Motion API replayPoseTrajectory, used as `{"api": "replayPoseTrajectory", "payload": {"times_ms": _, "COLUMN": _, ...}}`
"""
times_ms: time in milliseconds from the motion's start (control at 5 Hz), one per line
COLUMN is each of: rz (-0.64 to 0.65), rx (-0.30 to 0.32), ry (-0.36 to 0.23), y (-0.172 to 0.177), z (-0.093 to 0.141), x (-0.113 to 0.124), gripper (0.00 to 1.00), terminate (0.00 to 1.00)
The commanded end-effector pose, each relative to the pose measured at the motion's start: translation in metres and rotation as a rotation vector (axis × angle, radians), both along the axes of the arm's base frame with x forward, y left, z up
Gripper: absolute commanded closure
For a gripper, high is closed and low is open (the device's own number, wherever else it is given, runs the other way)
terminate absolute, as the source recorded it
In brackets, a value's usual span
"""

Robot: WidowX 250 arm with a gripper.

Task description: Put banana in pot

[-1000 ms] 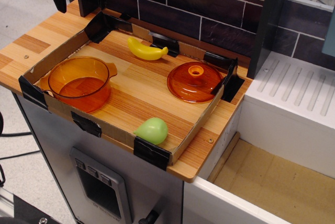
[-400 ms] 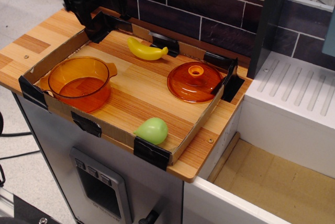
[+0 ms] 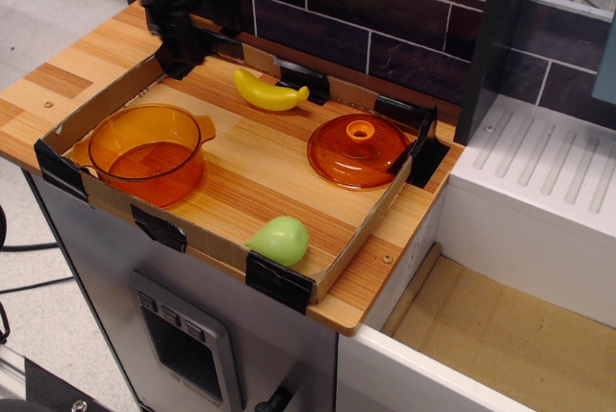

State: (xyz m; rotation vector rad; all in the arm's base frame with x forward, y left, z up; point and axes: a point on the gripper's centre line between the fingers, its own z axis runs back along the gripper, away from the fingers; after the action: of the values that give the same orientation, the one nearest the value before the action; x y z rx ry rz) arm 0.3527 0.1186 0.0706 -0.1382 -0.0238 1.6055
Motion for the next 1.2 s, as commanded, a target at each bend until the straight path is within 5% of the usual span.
{"api": "replayPoseTrajectory", "payload": {"times_ms": 0, "rz": 0.067, "rx": 0.044, "ry": -0.068, "y": -0.018, "z": 0.002, "x": 0.022, "gripper": 0.0, "terminate": 0.0}}
{"api": "replayPoseTrajectory", "payload": {"times_ms": 1000, "rz": 0.067, "rx": 0.11, "ry": 0.01, "y": -0.032, "z": -0.054, "x": 0.026, "gripper": 0.0, "terminate": 0.0}}
